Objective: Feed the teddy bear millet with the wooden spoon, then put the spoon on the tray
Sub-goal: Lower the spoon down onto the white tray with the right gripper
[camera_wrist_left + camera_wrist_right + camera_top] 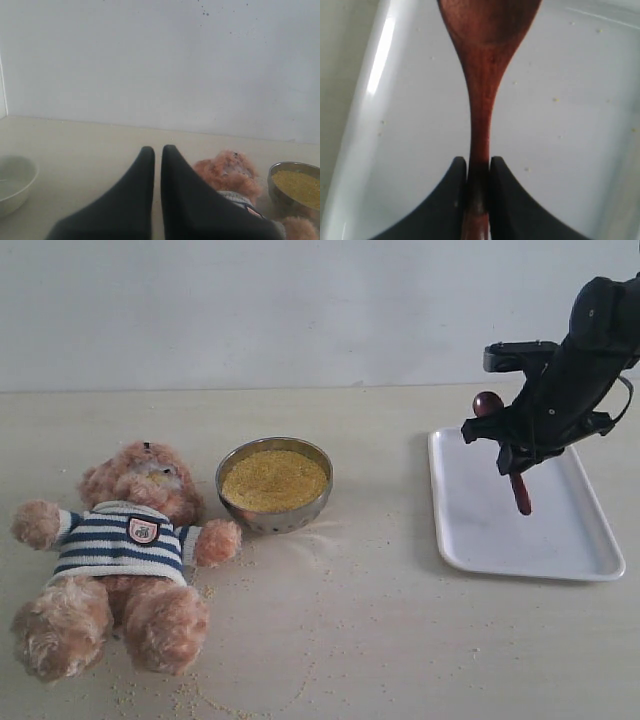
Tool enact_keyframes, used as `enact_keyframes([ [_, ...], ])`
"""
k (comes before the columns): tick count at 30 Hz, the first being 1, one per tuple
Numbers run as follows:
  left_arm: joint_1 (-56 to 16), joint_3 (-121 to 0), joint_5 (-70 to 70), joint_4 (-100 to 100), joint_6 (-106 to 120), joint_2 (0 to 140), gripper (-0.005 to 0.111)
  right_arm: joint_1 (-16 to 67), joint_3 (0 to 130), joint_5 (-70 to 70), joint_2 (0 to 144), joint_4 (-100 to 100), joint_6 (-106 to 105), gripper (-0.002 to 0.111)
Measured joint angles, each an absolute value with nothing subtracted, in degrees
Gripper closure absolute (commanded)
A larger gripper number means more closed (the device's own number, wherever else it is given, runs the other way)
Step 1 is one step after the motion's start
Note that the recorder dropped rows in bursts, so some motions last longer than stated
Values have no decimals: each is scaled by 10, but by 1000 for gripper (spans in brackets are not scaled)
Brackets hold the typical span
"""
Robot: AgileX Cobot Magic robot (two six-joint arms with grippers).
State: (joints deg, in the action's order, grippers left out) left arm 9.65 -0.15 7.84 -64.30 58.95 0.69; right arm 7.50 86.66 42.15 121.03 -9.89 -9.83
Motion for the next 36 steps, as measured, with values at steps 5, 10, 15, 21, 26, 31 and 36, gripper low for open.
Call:
enact_keyframes([
  [5, 97, -2, 78, -643, 589, 7, 102, 75, 867, 470, 1215, -99, -97, 109],
  [10, 97, -2, 78, -643, 589, 7, 102, 75, 867, 475, 1228, -99, -97, 109],
  [15, 97, -2, 78, -643, 589, 7, 102, 75, 867, 470, 1228, -98, -97, 109],
  [21, 97, -2, 78, -643, 589, 7, 102, 75, 867, 466, 1228, -94, -97, 109],
  [26, 97, -2, 78, -643, 589, 7, 102, 75, 867, 461, 1229, -93, -97, 108],
  [31, 97, -2, 78, -643, 589, 7, 102, 75, 867, 461, 1239, -93, -96, 101],
  [36, 97, -2, 78, -643, 589, 7, 102, 75, 867, 465, 1243, -94, -94, 92],
])
